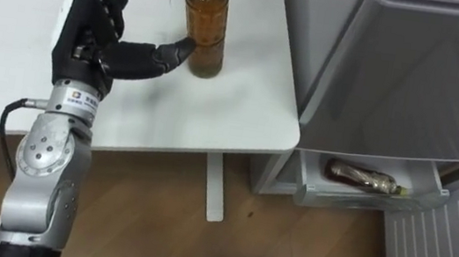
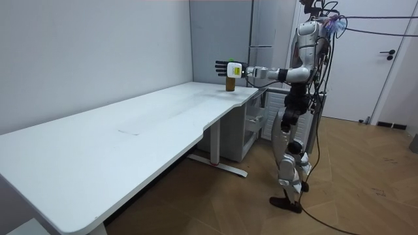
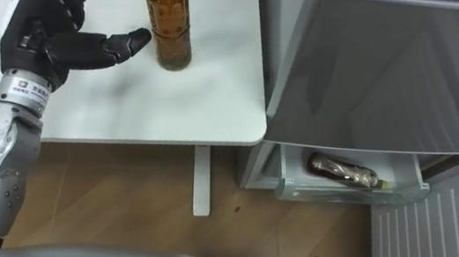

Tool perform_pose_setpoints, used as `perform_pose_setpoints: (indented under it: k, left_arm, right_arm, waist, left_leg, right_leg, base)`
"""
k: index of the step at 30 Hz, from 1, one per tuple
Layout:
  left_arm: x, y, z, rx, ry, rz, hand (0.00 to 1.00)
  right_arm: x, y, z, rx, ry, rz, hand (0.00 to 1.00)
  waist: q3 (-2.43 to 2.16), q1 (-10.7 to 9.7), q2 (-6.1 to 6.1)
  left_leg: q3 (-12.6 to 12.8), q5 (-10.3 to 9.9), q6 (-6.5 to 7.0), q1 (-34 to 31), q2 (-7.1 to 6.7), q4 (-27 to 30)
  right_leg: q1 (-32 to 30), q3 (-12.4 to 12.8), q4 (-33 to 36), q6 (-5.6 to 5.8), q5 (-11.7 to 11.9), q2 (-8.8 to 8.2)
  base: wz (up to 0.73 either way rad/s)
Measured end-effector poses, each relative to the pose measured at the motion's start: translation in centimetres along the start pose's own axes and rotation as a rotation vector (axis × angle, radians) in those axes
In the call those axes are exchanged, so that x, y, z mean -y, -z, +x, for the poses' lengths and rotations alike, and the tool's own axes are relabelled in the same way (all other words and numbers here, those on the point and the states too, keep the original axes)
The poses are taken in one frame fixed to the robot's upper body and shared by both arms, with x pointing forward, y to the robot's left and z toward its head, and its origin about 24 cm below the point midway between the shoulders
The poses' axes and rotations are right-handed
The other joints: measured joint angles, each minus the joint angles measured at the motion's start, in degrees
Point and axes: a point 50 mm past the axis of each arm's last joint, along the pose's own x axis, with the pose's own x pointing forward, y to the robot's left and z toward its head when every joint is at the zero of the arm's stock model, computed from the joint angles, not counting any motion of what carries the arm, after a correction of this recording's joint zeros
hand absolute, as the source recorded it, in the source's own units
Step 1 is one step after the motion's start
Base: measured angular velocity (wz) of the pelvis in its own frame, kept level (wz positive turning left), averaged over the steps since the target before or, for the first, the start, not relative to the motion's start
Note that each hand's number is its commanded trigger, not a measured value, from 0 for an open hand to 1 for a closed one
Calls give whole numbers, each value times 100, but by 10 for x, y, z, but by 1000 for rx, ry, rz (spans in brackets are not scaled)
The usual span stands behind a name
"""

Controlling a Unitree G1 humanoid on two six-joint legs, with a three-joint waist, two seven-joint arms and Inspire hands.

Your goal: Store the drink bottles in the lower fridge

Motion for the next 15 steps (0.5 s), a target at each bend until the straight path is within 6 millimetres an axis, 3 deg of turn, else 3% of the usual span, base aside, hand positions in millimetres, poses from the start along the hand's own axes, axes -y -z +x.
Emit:
perform_pose_setpoints:
  k: [5,15]
  left_arm:
    - [0,4,4,-23,4,-3,0]
    - [-6,24,2,-105,-22,-64,0]
  right_arm:
    - [1,-1,0,6,6,-2,0]
    - [0,-4,0,19,8,-13,0]
  waist:
    - [-7,-22,57]
    - [-21,-50,48]
  left_leg:
    - [62,0,0,12,5,2]
    - [145,0,0,74,21,0]
  right_leg:
    - [-14,61,0,0,0,1]
    - [1,140,15,1,0,7]
  base:
    - [-6]
    - [-3]
